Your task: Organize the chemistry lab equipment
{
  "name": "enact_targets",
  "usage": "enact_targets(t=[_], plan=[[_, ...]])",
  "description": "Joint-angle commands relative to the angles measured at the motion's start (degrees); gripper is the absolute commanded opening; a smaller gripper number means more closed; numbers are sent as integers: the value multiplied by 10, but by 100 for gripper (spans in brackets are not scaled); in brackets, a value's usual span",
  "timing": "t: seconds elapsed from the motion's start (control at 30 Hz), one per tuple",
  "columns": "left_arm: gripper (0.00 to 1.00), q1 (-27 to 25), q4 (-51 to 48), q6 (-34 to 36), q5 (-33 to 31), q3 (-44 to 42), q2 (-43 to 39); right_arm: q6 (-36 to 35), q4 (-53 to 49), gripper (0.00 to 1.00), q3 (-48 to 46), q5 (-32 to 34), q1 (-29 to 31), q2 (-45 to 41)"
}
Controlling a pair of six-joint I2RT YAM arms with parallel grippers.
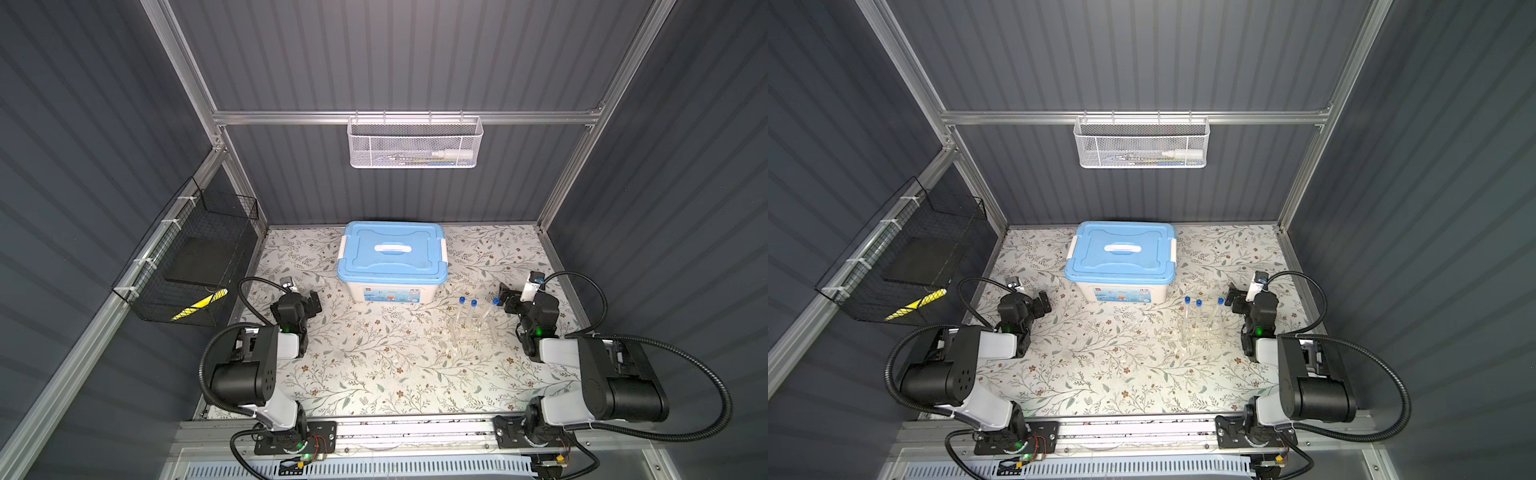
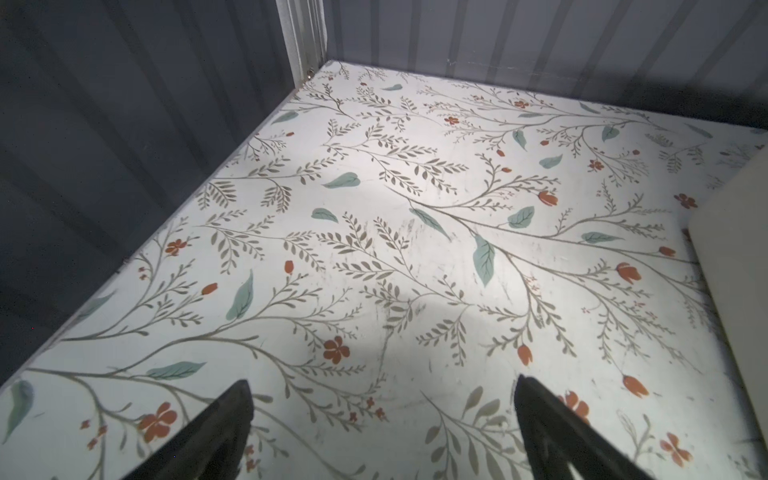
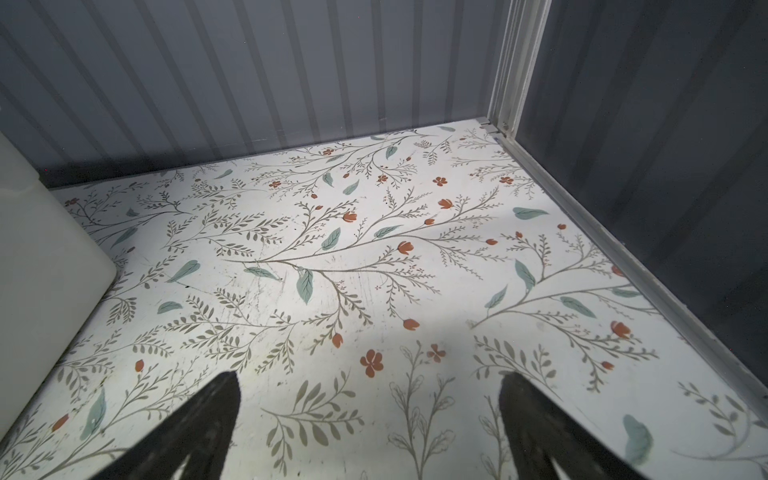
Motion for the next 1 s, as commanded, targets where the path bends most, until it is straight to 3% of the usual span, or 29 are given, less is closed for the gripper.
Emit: enact_targets(t=[0.0, 0.13, 0.17, 0.2, 0.27, 0.3, 0.37, 0.43, 0.97], plan=[[100, 2, 40, 7, 25, 10, 8, -8, 15, 99, 8, -5, 0, 2], [100, -3, 36, 60, 124, 36, 54, -8, 15, 99, 8, -5, 0, 1], [100, -22, 69, 81, 106, 40, 79, -8, 16, 99, 7, -5, 0, 1], [100, -37, 20, 87, 85, 47, 63, -8, 16, 99, 7, -5, 1, 0], [100, -37, 63, 85, 82, 40, 76, -7, 16, 99, 7, -5, 1, 0], [100, -37, 20, 83, 79, 48, 64, -7, 17, 99, 7, -5, 0, 2], [100, -37, 54, 83, 78, 43, 75, -7, 16, 99, 7, -5, 1, 2], [100, -37, 18, 81, 74, 50, 65, -7, 16, 99, 7, -5, 0, 1], [100, -37, 36, 79, 74, 47, 71, -8, 12, 99, 9, -5, 1, 2]])
